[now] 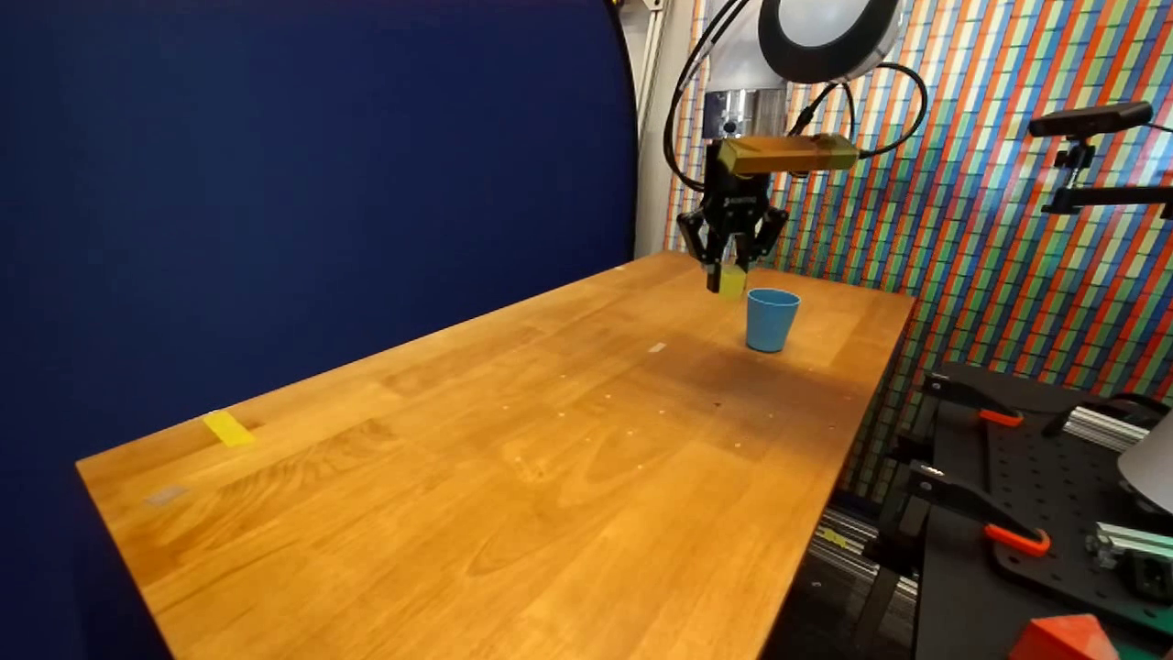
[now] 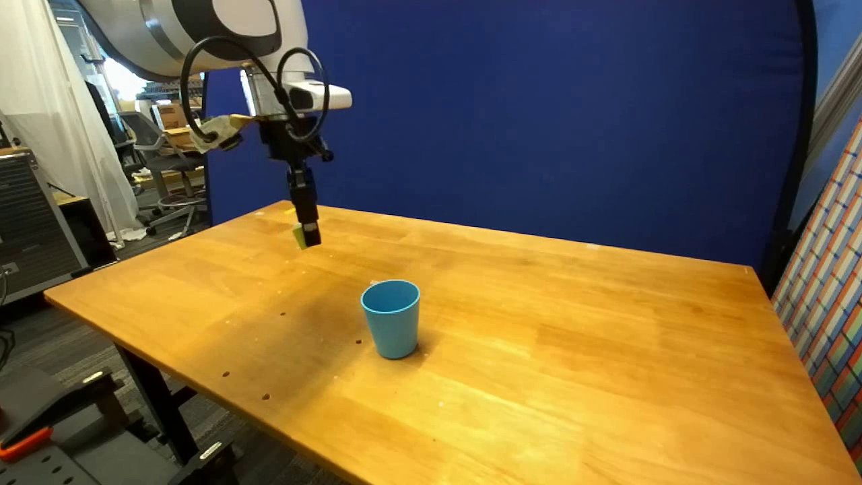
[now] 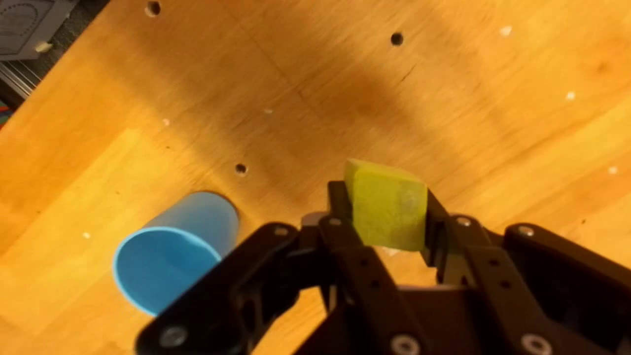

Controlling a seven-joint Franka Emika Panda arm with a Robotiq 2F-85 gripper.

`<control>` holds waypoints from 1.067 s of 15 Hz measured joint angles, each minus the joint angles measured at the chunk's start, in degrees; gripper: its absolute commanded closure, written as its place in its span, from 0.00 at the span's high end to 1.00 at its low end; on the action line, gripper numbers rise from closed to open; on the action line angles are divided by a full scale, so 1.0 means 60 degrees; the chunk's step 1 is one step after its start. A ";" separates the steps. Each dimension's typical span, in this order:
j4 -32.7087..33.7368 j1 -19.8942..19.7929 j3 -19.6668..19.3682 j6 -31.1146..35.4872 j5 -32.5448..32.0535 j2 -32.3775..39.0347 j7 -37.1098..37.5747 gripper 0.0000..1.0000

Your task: Put the yellow thing in the cup

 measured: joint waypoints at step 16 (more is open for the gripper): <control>-0.0074 -0.2180 -0.0714 0.1038 0.0320 0.0633 0.0726 0.62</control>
